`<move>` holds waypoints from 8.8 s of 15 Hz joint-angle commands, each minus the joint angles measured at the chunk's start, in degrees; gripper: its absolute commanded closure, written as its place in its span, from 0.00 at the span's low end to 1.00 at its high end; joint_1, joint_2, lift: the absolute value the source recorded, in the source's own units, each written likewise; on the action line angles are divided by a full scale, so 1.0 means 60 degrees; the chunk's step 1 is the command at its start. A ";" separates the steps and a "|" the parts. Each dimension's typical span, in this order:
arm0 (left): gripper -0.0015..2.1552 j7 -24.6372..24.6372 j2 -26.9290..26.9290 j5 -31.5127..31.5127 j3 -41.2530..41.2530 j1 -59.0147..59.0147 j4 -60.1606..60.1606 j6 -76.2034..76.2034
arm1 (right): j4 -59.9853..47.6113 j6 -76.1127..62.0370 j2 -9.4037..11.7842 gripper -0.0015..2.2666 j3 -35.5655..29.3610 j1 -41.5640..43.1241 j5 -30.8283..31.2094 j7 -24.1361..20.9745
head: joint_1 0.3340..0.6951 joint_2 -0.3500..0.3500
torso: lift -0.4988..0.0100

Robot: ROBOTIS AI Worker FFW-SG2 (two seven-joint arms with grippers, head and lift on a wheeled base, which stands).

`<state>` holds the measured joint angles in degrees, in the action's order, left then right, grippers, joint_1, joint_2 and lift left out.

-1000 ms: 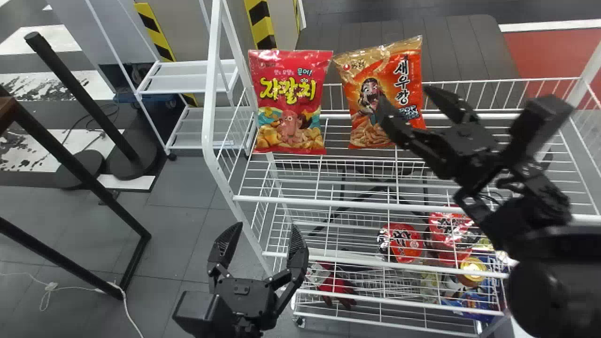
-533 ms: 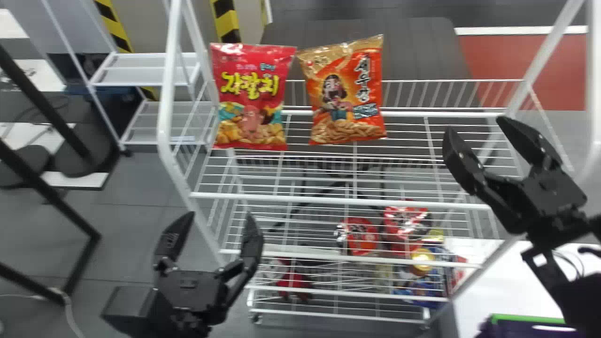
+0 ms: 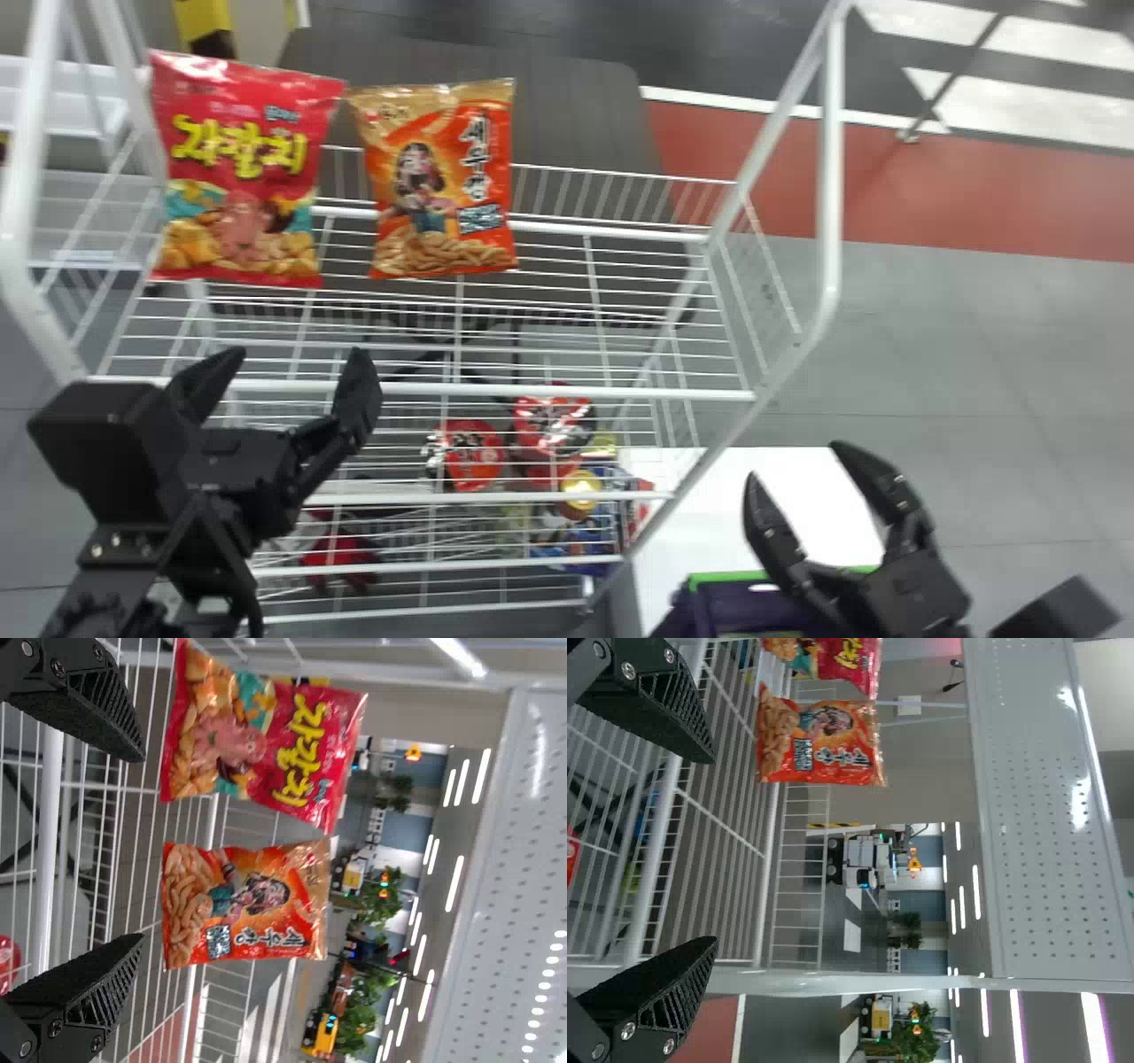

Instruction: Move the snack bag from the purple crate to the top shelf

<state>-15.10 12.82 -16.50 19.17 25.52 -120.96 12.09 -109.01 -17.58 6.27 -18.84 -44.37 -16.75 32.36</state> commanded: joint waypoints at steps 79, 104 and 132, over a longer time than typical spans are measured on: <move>0.41 -0.1454 -0.2162 0.1037 0.2034 -0.7402 1.0625 -0.3428 | 0.3607 -0.3697 -0.0196 0.04 0.0270 0.0657 0.0536 0.0158 | 1.00 0.06 | 0.98; 0.06 -0.0838 0.0222 0.1755 -0.1598 0.1563 -0.1006 -0.0792 | -0.3497 0.0610 -0.0430 0.06 0.0944 -0.1277 0.0287 -0.1307 | 1.00 0.22 | 0.98; 0.06 -0.1747 0.0148 0.2809 -0.0998 0.4009 -0.0772 -0.4219 | -0.4406 0.1548 0.0097 0.07 0.3273 -0.2991 0.1474 -0.3753 | 1.00 0.58 | 0.98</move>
<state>-25.55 13.77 0.43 13.35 49.71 -125.59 -13.22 -135.52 -8.25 6.77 1.08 -62.26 -7.69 9.84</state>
